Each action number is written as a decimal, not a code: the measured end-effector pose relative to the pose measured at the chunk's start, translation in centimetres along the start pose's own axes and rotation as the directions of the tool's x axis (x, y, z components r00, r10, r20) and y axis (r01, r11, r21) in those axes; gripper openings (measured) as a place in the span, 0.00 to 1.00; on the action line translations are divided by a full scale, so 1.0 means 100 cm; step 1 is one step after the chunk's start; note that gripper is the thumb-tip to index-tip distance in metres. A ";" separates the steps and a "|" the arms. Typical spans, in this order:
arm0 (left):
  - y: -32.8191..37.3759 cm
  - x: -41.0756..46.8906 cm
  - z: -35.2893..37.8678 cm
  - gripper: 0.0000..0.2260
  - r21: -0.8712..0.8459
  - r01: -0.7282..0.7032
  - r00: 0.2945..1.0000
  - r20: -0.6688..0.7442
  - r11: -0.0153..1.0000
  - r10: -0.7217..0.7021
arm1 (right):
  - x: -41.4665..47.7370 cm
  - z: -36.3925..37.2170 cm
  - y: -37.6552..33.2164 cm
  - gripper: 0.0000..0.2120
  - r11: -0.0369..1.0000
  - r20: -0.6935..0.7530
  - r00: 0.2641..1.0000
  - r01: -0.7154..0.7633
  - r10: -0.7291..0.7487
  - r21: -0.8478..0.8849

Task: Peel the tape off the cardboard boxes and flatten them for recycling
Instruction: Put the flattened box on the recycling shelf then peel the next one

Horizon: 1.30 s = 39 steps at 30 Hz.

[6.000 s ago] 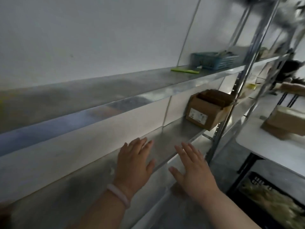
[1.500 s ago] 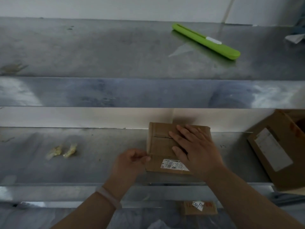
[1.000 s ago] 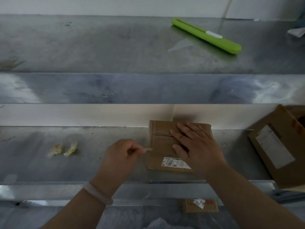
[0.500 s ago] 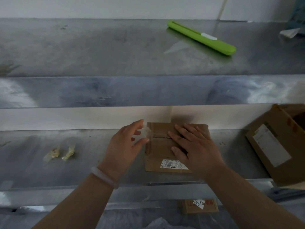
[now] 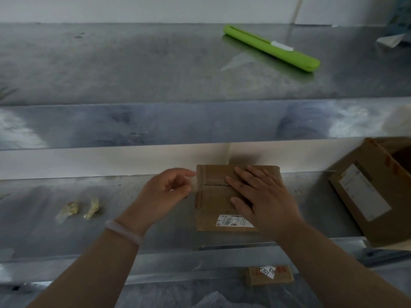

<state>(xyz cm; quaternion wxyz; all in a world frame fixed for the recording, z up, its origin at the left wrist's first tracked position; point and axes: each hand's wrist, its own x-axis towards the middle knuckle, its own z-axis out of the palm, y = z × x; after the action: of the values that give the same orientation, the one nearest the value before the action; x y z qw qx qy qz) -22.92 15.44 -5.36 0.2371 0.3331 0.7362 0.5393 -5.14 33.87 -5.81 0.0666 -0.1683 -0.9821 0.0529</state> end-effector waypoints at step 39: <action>0.008 0.034 0.012 0.10 0.107 -0.016 0.941 -0.336 0.994 0.051 | -0.003 0.004 0.002 0.23 0.997 -0.087 0.995 0.047 -0.041 0.062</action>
<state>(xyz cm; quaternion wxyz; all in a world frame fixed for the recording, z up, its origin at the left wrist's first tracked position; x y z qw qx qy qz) -24.17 18.87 -4.95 0.0806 0.2598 0.7870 0.5537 -4.83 33.88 -6.30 0.1150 -0.1466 -0.9796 0.0758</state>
